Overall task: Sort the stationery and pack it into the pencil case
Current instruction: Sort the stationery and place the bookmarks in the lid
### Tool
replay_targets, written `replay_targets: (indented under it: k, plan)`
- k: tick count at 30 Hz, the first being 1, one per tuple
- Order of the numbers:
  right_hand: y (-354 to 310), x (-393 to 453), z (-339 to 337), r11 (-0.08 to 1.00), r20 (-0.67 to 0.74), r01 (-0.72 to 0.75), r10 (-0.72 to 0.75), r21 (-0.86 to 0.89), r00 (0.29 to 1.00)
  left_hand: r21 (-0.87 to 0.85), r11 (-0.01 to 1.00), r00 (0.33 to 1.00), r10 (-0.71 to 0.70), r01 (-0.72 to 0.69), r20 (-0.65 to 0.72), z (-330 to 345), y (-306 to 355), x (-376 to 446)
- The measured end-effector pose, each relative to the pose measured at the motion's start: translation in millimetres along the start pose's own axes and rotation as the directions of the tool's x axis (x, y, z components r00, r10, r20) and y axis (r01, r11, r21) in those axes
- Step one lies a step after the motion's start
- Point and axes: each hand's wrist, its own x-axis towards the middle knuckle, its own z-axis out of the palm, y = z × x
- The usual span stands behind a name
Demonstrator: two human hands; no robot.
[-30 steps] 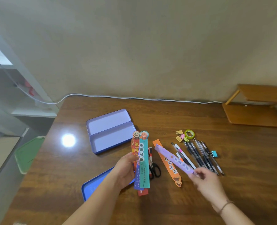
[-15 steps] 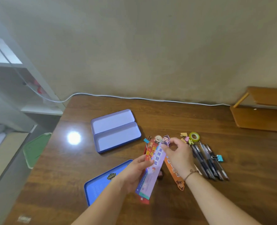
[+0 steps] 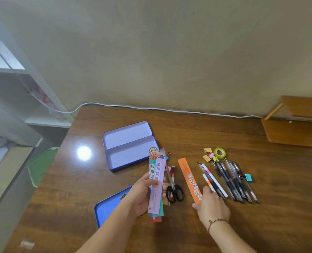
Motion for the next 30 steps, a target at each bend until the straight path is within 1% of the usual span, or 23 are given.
replay_targets:
  k: [2, 3, 5, 7, 9, 10, 11, 12, 13, 14, 16, 17, 18, 19, 20, 22, 23, 25, 27, 28, 30]
  plan:
    - [3, 1, 1, 0.991, 0.018, -0.036, 0.034, 0.129, 0.999, -0.007, 1.000, 1.000, -0.016, 0.016, 0.003, 2, 0, 0]
    - [5, 1, 1, 0.974, 0.018, -0.031, 0.028, 0.222, 0.999, -0.001, 1.000, 1.000, -0.021, 0.021, 0.000, 3, 0, -1]
    - [12, 2, -5, 0.893, -0.024, 0.007, 0.004, 0.450, 1.000, 0.009, 0.999, 0.999, -0.032, 0.032, -0.010, 5, 2, -3]
    - [19, 3, -25, 0.767, -0.117, 0.095, -0.027, 0.635, 0.993, 0.001, 0.998, 0.998, -0.059, 0.059, -0.007, 5, 4, -4]
    - [24, 7, -55, 0.664, -0.216, 0.210, -0.074, 0.718, 0.973, -0.025, 0.998, 0.997, -0.064, 0.065, 0.036, 8, 8, -5]
    - [25, 9, -72, 0.626, -0.258, 0.275, -0.121, 0.729, 0.959, -0.033, 0.998, 0.996, -0.060, 0.062, 0.067, 9, 9, -5]
    - [26, 12, -90, 0.618, -0.299, 0.345, -0.181, 0.706, 0.937, -0.035, 0.998, 0.993, -0.054, 0.058, 0.102, 9, 10, -6]
    - [25, 15, -109, 0.643, -0.324, 0.410, -0.255, 0.647, 0.911, -0.029, 0.998, 0.990, -0.051, 0.055, 0.131, 9, 10, -7]
    - [23, 18, -128, 0.690, -0.311, 0.461, -0.341, 0.558, 0.887, -0.023, 0.998, 0.986, -0.051, 0.055, 0.158, 10, 10, -9]
    - [19, 20, -146, 0.733, -0.252, 0.501, -0.434, 0.460, 0.865, -0.010, 0.998, 0.982, -0.060, 0.063, 0.176, 12, 9, -10]
    - [6, 24, -171, 0.786, -0.038, 0.567, -0.577, 0.247, 0.816, 0.014, 0.996, 0.975, -0.090, 0.089, 0.203, 18, 6, -12]
    - [-1, 26, -177, 0.791, 0.058, 0.597, -0.608, 0.136, 0.792, 0.025, 0.996, 0.970, -0.094, 0.090, 0.223, 22, 4, -13]
    - [-6, 27, -182, 0.788, 0.119, 0.614, -0.615, 0.049, 0.780, 0.038, 0.997, 0.968, -0.079, 0.072, 0.240, 25, 2, -13]
    - [-11, 28, -186, 0.780, 0.146, 0.626, -0.619, -0.001, 0.772, 0.065, 0.997, 0.967, -0.060, 0.045, 0.249, 28, 0, -12]
    - [-15, 28, -190, 0.768, 0.165, 0.640, -0.630, -0.011, 0.759, 0.099, 0.995, 0.969, -0.041, 0.018, 0.242, 33, -2, -12]
    - [-16, 29, -197, 0.736, 0.229, 0.676, -0.663, 0.029, 0.712, 0.176, 0.984, 0.985, -0.034, 0.004, 0.170, 40, -6, -12]
    - [-16, 29, -201, 0.725, 0.268, 0.686, -0.673, 0.056, 0.689, 0.202, 0.979, 0.991, -0.046, 0.019, 0.129, 42, -8, -10]
    - [-14, 30, -204, 0.714, 0.308, 0.695, -0.683, 0.089, 0.662, 0.179, 0.981, 0.991, -0.094, 0.077, 0.090, 48, -9, -10]
    - [-14, 37, -200, 0.710, 0.269, 0.699, -0.692, 0.083, 0.670, 0.141, 0.980, 0.983, -0.155, 0.139, 0.103, 56, -10, -11]
    - [-14, 41, -196, 0.701, 0.228, 0.710, -0.703, 0.068, 0.673, 0.143, 0.977, 0.975, -0.175, 0.155, 0.139, 61, -10, -14]
    - [-13, 50, -183, 0.668, 0.127, 0.742, -0.742, 0.053, 0.658, 0.170, 0.975, 0.952, -0.182, 0.143, 0.247, 69, -13, -18]
